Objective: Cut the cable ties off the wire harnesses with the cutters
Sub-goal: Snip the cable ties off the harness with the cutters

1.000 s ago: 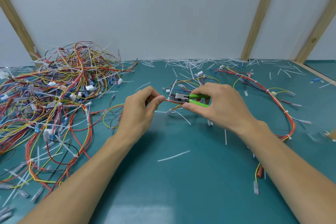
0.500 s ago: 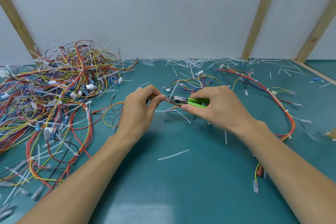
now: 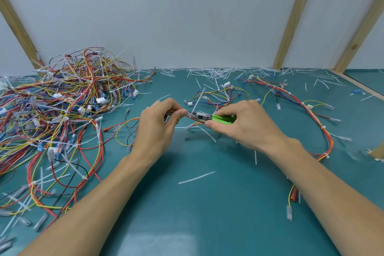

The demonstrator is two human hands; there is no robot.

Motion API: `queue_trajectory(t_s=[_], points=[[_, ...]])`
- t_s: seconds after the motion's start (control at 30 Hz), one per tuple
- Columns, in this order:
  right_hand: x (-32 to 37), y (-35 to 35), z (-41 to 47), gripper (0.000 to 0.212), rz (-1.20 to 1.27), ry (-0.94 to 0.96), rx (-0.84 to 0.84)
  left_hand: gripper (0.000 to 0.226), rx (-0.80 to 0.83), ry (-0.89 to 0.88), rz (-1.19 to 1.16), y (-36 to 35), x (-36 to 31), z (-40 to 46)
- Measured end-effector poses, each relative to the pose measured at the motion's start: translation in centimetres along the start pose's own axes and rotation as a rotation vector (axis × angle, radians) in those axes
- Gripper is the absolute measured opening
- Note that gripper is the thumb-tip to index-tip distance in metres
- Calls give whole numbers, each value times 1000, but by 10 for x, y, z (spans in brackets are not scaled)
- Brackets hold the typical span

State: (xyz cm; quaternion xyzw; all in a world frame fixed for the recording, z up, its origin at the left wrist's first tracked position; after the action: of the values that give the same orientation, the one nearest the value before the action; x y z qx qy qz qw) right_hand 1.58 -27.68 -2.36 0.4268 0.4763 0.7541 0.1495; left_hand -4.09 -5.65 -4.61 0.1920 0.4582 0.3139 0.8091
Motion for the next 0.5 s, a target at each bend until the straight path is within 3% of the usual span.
queue_trajectory(t_s=[0.37,0.5], points=[[4,2,-2,37,-2,-2,10,11,-6,11,-8,0,1,0],[4,1,-2,64,-27,-30,30,11,3,18,4,0,1,0]])
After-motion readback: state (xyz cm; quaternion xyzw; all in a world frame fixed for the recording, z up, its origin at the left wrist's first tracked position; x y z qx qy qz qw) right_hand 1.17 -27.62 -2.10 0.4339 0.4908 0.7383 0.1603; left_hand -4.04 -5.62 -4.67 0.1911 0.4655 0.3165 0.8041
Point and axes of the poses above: each hand's wrist, its own z-axis towards the middle knuckle, its own y-axis out of the back of the hand, x = y × z, the point moved 2 cm from there along z, towards the middle knuckle, and after that the axes turned 13 degrees about x, right-handed, at the moved point
